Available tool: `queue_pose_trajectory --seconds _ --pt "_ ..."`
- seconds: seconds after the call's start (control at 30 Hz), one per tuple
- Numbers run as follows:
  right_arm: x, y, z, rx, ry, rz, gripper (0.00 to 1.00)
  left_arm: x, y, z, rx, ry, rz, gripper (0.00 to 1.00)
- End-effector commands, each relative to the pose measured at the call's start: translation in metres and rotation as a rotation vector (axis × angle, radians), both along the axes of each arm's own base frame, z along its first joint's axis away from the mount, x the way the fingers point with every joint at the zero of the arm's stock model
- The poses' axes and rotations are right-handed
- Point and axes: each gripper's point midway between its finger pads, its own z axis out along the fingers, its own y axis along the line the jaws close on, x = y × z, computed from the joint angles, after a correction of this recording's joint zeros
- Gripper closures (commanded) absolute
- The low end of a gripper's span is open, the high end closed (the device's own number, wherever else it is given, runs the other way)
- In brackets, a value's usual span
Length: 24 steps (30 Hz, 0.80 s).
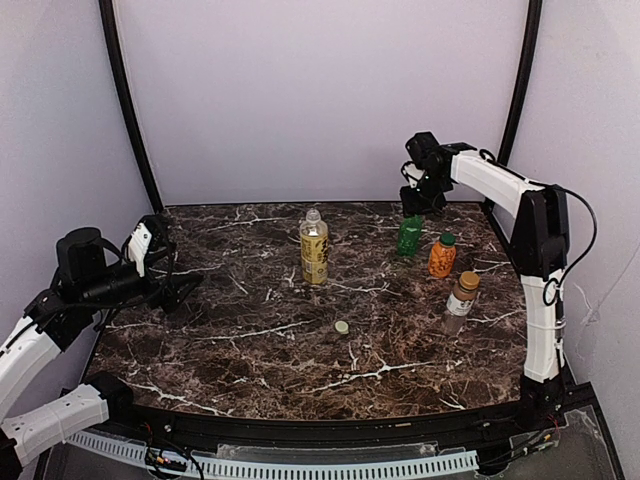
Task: Unscrew the bottle caps
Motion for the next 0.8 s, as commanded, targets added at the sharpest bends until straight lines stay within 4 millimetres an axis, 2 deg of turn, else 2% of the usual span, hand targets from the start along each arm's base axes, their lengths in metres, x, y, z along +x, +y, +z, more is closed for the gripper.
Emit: queue_pose_trajectory --seconds 0.0,0.23,0.33,0.4,0.47,0.57,0.67,0.77 --pt "0.002 0.002 0.014 0.014 -0.044 -0.002 0.59 0.0 -0.001 -0.002 -0.014 0.001 -0.008 0.01" --pt "0.002 0.009 0.024 0.033 -0.065 0.046 0.98 0.0 -0.002 -0.002 -0.011 -0.003 -0.016 0.01" --pt "0.001 0.008 0.031 0.022 -0.082 0.062 1.0 0.0 -0.002 -0.002 -0.011 -0.003 -0.018 0.01" --pt "-0.001 0.01 0.044 0.024 -0.105 0.074 1.0 0.0 -0.003 -0.001 -0.009 -0.005 -0.02 0.01" --pt "-0.003 0.011 0.067 0.034 -0.151 0.077 1.0 -0.001 -0.003 -0.001 -0.006 -0.005 -0.025 0.01" --pt "-0.01 0.025 0.121 0.066 -0.274 0.102 1.0 0.0 -0.004 -0.001 -0.005 -0.005 -0.028 0.01" --pt "-0.032 0.067 0.188 0.124 -0.487 0.217 1.0 0.001 -0.005 0.001 -0.006 -0.01 -0.034 0.01" --pt "-0.077 0.12 0.261 0.185 -0.757 0.381 1.0 0.001 -0.006 0.006 -0.003 -0.022 -0.042 0.01"
